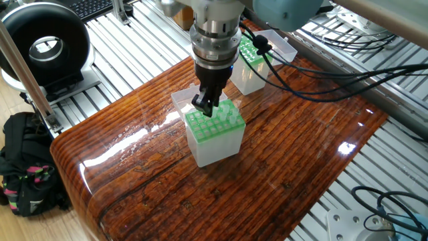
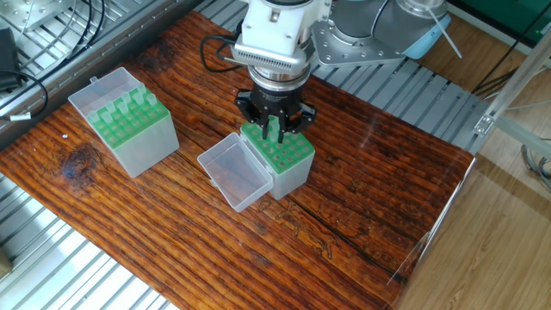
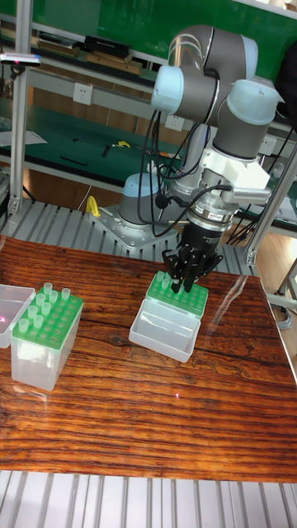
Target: Transfer all large pipette tips from one holder to another
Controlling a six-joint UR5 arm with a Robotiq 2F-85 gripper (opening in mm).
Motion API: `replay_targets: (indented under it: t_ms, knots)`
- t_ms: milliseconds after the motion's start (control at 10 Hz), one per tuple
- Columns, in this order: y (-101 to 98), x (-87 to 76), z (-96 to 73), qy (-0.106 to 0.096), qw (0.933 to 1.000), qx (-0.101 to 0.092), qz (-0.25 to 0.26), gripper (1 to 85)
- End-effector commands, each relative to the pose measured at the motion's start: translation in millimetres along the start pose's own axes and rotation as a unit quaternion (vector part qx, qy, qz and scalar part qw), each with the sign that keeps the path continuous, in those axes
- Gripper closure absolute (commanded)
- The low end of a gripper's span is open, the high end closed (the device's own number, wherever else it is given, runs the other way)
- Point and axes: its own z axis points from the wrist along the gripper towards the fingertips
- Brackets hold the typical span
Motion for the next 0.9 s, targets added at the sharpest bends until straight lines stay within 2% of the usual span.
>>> replay_targets:
  t_ms: [0,300,600,800]
  knots:
    - [3.9,-0.1,0.8,-0.003,1.0000,-0.006,0.004,56.7]
    - [3.6,-0.6,1.1,-0.004,1.0000,-0.005,0.005,58.0]
    - [4.3,-0.4,-0.2,-0.004,0.9999,-0.006,0.012,67.0]
    - [-0.4,1.1,-0.3,-0.001,0.9999,0.002,0.017,74.7]
